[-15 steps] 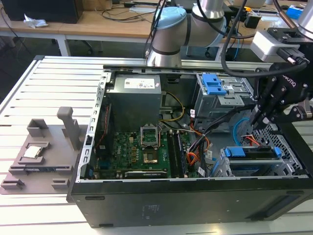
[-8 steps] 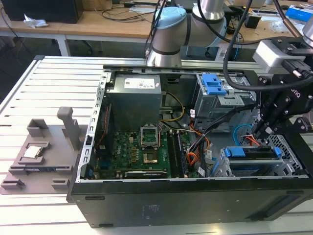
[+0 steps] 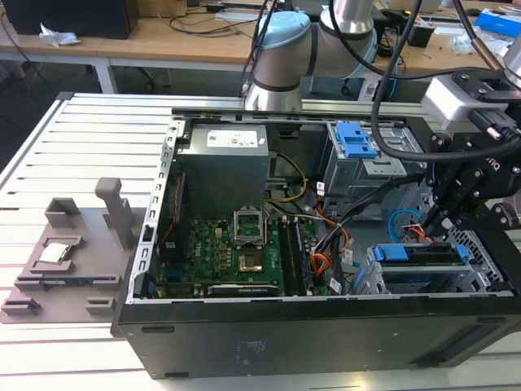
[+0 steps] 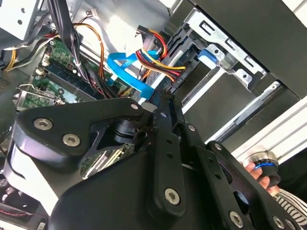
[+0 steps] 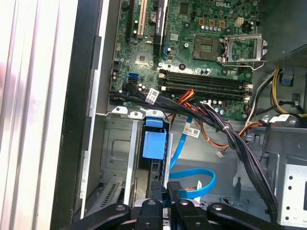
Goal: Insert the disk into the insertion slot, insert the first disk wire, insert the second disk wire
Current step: 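Insert the second disk wire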
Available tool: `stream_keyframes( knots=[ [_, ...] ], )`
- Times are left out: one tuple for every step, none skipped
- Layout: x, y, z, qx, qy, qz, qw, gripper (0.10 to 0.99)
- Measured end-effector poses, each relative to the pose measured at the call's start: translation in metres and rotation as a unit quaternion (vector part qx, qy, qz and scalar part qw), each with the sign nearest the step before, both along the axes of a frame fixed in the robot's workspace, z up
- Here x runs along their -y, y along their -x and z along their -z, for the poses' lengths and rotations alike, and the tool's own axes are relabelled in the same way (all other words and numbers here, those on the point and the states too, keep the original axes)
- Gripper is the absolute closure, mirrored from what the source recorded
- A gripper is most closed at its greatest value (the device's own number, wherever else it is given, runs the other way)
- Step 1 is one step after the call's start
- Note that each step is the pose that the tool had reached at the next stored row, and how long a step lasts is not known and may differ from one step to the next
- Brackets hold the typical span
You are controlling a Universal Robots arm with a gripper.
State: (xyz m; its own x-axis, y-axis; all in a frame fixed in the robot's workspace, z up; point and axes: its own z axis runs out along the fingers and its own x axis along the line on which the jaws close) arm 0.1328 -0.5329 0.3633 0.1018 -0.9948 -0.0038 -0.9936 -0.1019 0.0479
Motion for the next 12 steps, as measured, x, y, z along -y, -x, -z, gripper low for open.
stream_keyframes(
  knots=[
    [0.0000,0.0000,0.0003,0.0000,-0.0001,0.003,1.0000,0.922],
    [0.0000,0.0000,0.0005,0.0000,-0.0001,0.006,1.0000,0.922],
    [0.0000,0.0000,0.0007,0.0000,-0.0002,0.011,0.9999,0.922],
    [0.0000,0.0000,0.0009,0.0000,-0.0002,0.016,0.9999,0.922],
    [0.0000,0.0000,0.0012,0.0000,-0.0003,0.032,0.9995,0.922],
    [0.0000,0.0000,0.0013,0.0000,-0.0003,0.040,0.9992,0.922],
    [0.0000,0.0000,0.0014,0.0000,-0.0003,0.047,0.9989,0.922],
    [0.0000,0.0000,0.0013,0.0000,-0.0002,0.049,0.9988,0.922],
    [0.0000,0.0000,0.0013,0.0000,-0.0002,0.049,0.9988,0.922],
    [0.0000,0.0000,0.0013,0.0000,-0.0002,0.049,0.9988,0.922],
    [0.0000,0.0000,0.0013,0.0000,-0.0002,0.049,0.9988,0.922],
    [0.0000,0.0000,0.0014,0.0000,-0.0003,0.049,0.9988,0.922]
  ],
)
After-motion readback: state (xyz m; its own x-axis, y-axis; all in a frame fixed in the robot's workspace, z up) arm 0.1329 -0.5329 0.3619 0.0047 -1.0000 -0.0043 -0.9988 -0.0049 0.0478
